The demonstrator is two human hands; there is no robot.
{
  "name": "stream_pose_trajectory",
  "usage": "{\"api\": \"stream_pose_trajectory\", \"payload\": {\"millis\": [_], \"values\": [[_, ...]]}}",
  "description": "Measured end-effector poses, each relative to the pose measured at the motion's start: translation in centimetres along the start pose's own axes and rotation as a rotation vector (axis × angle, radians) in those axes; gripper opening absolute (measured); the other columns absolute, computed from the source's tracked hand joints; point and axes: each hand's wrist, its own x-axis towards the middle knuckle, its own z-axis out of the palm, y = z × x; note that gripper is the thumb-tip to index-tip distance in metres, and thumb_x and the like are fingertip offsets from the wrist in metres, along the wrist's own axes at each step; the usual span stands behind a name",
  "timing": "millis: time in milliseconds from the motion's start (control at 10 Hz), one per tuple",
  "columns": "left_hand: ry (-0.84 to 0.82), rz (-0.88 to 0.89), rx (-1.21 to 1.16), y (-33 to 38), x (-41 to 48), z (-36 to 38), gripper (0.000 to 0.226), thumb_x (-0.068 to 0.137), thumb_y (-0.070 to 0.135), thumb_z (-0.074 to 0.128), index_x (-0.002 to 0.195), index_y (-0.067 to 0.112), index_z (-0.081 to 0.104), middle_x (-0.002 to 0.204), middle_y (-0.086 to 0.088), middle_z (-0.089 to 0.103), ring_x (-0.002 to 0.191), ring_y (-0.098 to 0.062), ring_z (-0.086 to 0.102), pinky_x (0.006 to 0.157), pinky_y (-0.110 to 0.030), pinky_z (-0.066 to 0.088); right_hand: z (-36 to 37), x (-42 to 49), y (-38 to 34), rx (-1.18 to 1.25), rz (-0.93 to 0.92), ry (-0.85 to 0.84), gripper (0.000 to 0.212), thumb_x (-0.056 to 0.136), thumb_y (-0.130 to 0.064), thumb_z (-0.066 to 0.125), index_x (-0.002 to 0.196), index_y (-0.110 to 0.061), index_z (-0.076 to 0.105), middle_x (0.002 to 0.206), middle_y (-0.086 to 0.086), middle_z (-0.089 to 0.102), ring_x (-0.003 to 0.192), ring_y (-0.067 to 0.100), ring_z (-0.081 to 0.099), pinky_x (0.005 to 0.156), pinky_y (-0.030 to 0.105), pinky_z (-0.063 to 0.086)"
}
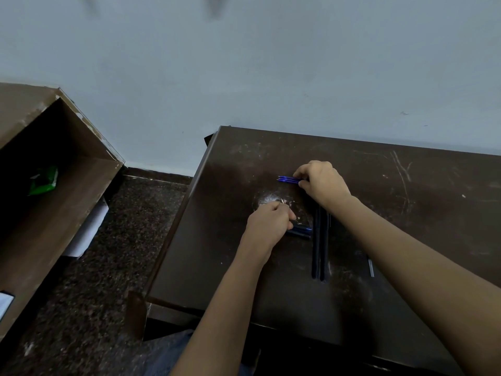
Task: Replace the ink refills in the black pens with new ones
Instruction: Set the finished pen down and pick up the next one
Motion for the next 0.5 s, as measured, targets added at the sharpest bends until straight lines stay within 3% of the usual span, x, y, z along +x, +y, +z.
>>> {"api": "stream_pose_trajectory", "payload": {"millis": [500], "values": [[-0.017, 0.002, 0.011, 0.08, -0.11, -0.12, 0.020, 0.089, 0.018, 0.048, 0.074, 0.022, 0.060, 0.067, 0.003, 0.053, 0.055, -0.008, 0.039, 0.048, -0.024, 0.028, 0.48, 0.40, 0.26, 0.033, 0.003, -0.010, 0.025, 0.088, -0.011, 0.059, 0.109, -0.018, 0.069, 0.112, 0.009, 0.065, 0.102, 0.029, 0.061, 0.088, 0.048, 0.052]]}}
